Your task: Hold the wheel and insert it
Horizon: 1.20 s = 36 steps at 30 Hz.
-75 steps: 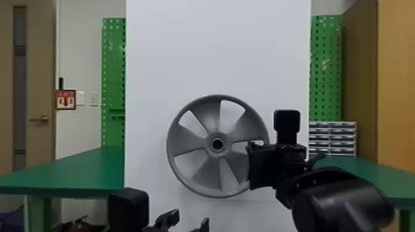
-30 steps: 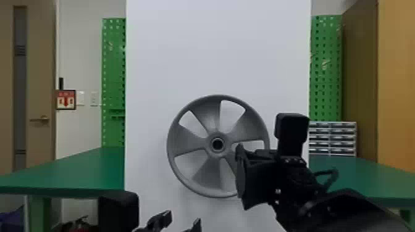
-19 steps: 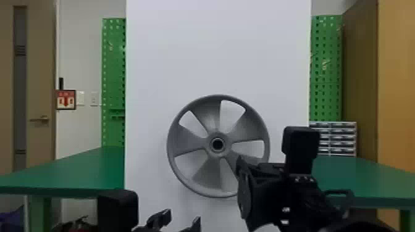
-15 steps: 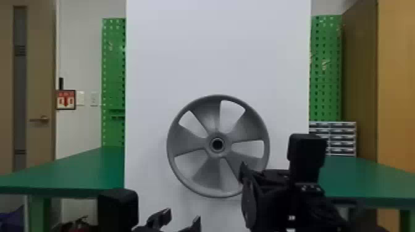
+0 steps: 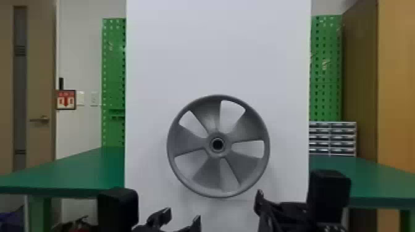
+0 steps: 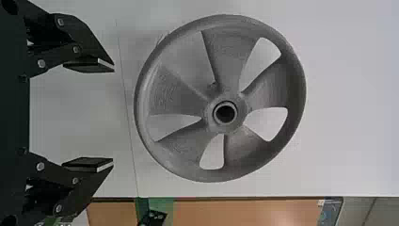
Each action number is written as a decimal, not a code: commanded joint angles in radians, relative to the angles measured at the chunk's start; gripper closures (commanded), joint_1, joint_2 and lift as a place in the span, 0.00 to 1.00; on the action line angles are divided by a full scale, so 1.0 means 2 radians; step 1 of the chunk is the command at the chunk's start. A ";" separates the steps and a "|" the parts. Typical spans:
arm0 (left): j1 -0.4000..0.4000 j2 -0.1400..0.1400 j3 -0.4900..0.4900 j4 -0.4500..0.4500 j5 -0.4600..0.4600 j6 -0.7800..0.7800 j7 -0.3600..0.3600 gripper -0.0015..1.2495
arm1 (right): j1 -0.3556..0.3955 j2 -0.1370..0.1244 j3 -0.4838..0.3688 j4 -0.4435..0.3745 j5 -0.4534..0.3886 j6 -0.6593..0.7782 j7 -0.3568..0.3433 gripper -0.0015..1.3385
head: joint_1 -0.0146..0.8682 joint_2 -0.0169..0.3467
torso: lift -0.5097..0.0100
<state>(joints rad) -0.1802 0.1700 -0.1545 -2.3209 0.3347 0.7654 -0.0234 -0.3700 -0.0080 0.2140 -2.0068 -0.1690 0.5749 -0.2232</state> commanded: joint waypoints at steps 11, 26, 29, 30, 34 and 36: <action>0.003 -0.004 0.005 -0.001 -0.002 -0.001 0.000 0.43 | 0.108 -0.035 -0.013 -0.001 0.008 -0.040 0.022 0.00 | 0.02 0.35 | 0.06; 0.010 -0.007 0.014 -0.008 -0.012 0.000 0.000 0.43 | 0.190 -0.038 -0.016 0.056 0.061 -0.165 0.049 0.00 | 0.02 0.35 | 0.06; 0.011 -0.007 0.015 -0.008 -0.012 0.000 0.000 0.43 | 0.200 -0.038 -0.017 0.081 0.063 -0.195 0.052 0.00 | 0.02 0.35 | 0.06; 0.011 -0.007 0.015 -0.008 -0.012 -0.001 0.000 0.43 | 0.203 -0.038 -0.017 0.087 0.063 -0.202 0.052 0.00 | 0.02 0.35 | 0.06; 0.012 -0.007 0.015 -0.008 -0.012 -0.001 -0.001 0.43 | 0.212 -0.039 -0.020 0.105 0.061 -0.213 0.063 0.00 | 0.02 0.35 | 0.06; 0.012 -0.007 0.016 -0.008 -0.012 -0.001 -0.001 0.43 | 0.215 -0.040 -0.021 0.111 0.062 -0.223 0.066 0.00 | 0.02 0.35 | 0.06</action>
<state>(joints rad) -0.1569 0.1564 -0.1238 -2.3377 0.3114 0.7647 -0.0240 0.0448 -0.0851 0.1759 -1.8147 -0.0462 0.1638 -0.0983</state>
